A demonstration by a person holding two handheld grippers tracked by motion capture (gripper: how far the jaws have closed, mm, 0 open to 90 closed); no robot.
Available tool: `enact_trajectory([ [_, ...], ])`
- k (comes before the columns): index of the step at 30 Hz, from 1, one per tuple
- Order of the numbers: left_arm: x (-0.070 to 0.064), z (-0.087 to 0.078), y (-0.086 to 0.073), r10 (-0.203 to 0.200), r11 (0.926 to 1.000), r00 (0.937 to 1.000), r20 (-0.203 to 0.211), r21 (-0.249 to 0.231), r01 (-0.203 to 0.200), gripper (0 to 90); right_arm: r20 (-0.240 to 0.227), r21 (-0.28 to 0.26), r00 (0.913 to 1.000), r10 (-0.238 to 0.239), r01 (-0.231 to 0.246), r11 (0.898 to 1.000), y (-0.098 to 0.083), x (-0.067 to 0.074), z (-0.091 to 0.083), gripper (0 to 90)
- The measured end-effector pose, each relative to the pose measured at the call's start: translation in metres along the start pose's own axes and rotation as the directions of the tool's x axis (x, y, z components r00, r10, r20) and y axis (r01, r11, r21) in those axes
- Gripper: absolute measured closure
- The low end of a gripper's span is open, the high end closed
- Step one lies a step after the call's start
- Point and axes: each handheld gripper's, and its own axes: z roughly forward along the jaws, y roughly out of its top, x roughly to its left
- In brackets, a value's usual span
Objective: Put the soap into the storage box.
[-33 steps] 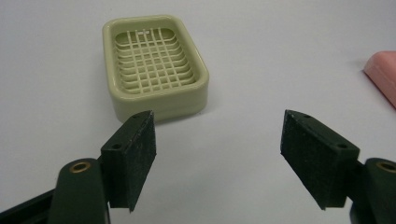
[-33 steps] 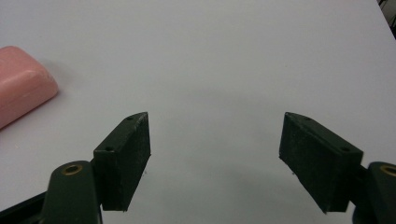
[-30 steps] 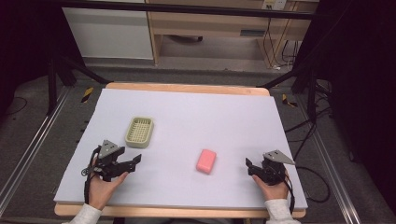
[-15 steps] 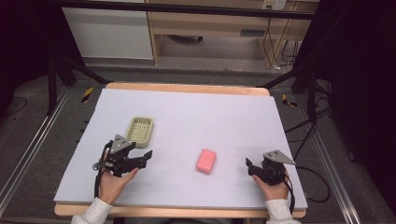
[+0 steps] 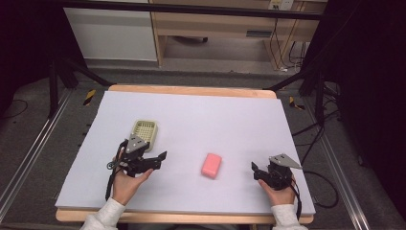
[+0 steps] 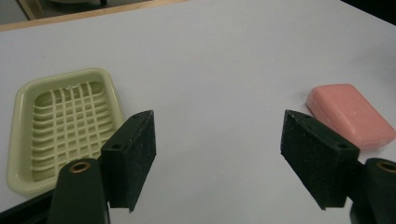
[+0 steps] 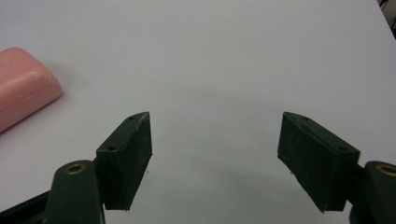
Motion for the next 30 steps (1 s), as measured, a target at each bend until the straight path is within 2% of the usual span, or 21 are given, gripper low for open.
enact_trajectory([
  [6,-0.009,0.008,0.006,0.021,0.9998,0.9997,0.014,0.004,-0.021,26.4,-0.001,0.000,1.0000,0.003,-0.003,1.000,0.000,0.000,0.000,26.5],
  [24,-0.036,0.030,0.017,0.026,0.9994,0.9973,0.069,0.018,-0.028,26.4,0.002,0.002,0.9999,0.010,-0.010,1.000,0.000,-0.001,0.000,27.2],
  [30,-0.045,0.038,0.020,0.041,0.9987,0.9954,0.087,0.028,-0.043,26.4,0.001,0.000,0.9999,0.010,-0.010,1.000,0.000,-0.001,0.000,28.9],
])
